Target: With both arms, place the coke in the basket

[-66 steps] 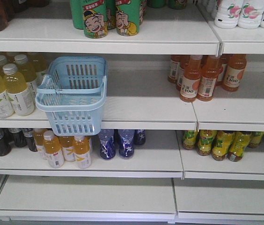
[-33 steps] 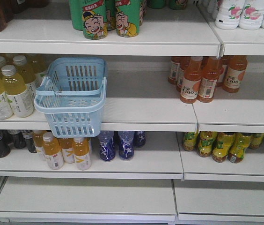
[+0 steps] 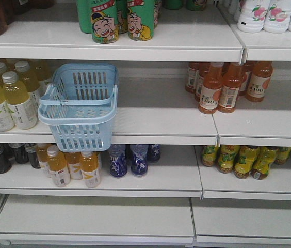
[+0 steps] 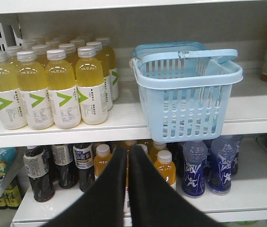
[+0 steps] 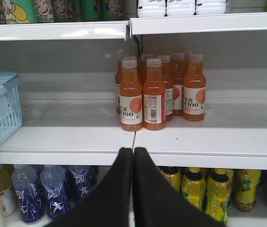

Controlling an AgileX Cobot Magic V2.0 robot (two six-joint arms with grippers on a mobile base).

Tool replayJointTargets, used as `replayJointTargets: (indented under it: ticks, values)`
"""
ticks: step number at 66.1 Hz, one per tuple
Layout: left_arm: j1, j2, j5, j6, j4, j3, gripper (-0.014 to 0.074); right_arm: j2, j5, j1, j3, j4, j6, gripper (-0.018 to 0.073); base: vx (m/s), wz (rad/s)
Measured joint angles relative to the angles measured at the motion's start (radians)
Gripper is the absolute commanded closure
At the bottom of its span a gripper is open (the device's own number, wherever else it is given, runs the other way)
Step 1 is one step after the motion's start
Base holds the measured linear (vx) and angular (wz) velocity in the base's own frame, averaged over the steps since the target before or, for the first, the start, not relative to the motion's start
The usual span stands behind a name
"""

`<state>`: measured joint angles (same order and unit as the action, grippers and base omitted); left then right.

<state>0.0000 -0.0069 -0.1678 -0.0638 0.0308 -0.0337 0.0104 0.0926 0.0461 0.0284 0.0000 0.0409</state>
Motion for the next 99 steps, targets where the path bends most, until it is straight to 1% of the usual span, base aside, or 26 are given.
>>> replayJointTargets:
  ticks: [7, 10, 14, 20, 25, 31, 34, 43, 48, 55, 64, 72, 78, 85, 96, 99]
  values:
    - [0.000, 0.000, 0.001, 0.000, -0.001, 0.000, 0.0603, 0.000, 0.000, 0.000, 0.000, 0.000, 0.000, 0.0569, 0.00, 0.00]
    - [0.000, 0.000, 0.008, 0.000, -0.017, 0.000, 0.0603, 0.000, 0.000, 0.000, 0.000, 0.000, 0.000, 0.0569, 0.00, 0.00]
    - [0.000, 0.000, 0.044, 0.000, -0.049, 0.000, 0.0603, 0.000, 0.000, 0.000, 0.000, 0.000, 0.000, 0.0569, 0.00, 0.00]
    - [0.000, 0.000, 0.110, 0.000, -0.069, 0.002, 0.0603, 0.000, 0.000, 0.000, 0.000, 0.000, 0.000, 0.0569, 0.00, 0.00]
    - [0.000, 0.000, 0.112, 0.000, -0.073, 0.034, 0.0603, 0.000, 0.000, 0.000, 0.000, 0.000, 0.000, 0.0569, 0.00, 0.00]
    - [0.000, 0.020, 0.088, 0.000, -0.074, 0.106, 0.0603, 0.000, 0.000, 0.000, 0.000, 0.000, 0.000, 0.0569, 0.00, 0.00]
    - [0.000, 0.053, 0.058, 0.000, -0.074, 0.147, 0.0603, 0.000, 0.000, 0.000, 0.000, 0.000, 0.000, 0.0569, 0.00, 0.00]
    - [0.000, 0.188, -0.088, 0.004, -0.076, 0.279, 0.0603, 0.000, 0.000, 0.000, 0.000, 0.000, 0.000, 0.0569, 0.00, 0.00]
    - [0.000, 0.260, -0.135, 0.004, -0.077, 0.349, 0.0603, 0.000, 0.000, 0.000, 0.000, 0.000, 0.000, 0.0569, 0.00, 0.00]
    - [0.000, 0.323, -0.129, 0.004, -0.077, 0.401, 0.0603, 0.000, 0.000, 0.000, 0.000, 0.000, 0.000, 0.0569, 0.00, 0.00]
    - [0.000, 0.357, -0.059, 0.004, -0.077, 0.406, 0.0601, 0.000, 0.000, 0.000, 0.000, 0.000, 0.000, 0.0569, 0.00, 0.00]
    - [0.000, 0.363, -0.026, 0.005, -0.077, 0.407, 0.0580, 0.000, 0.000, 0.000, 0.000, 0.000, 0.000, 0.0569, 0.00, 0.00]
    - [0.000, 0.363, -0.016, 0.006, -0.077, 0.407, 0.0522, 0.000, 0.000, 0.000, 0.000, 0.000, 0.000, 0.0569, 0.00, 0.00]
    - [0.000, 0.363, -0.015, 0.015, -0.077, 0.407, 0.0408, 0.000, 0.000, 0.000, 0.000, 0.000, 0.000, 0.0569, 0.00, 0.00]
    - [0.000, 0.363, -0.020, 0.027, -0.077, 0.407, 0.0148, 0.000, 0.000, 0.000, 0.000, 0.000, 0.000, 0.0569, 0.00, 0.00]
    - [0.000, 0.363, -0.023, 0.027, -0.077, 0.407, 0.0094, 0.000, 0.000, 0.000, 0.000, 0.000, 0.000, 0.0569, 0.00, 0.00]
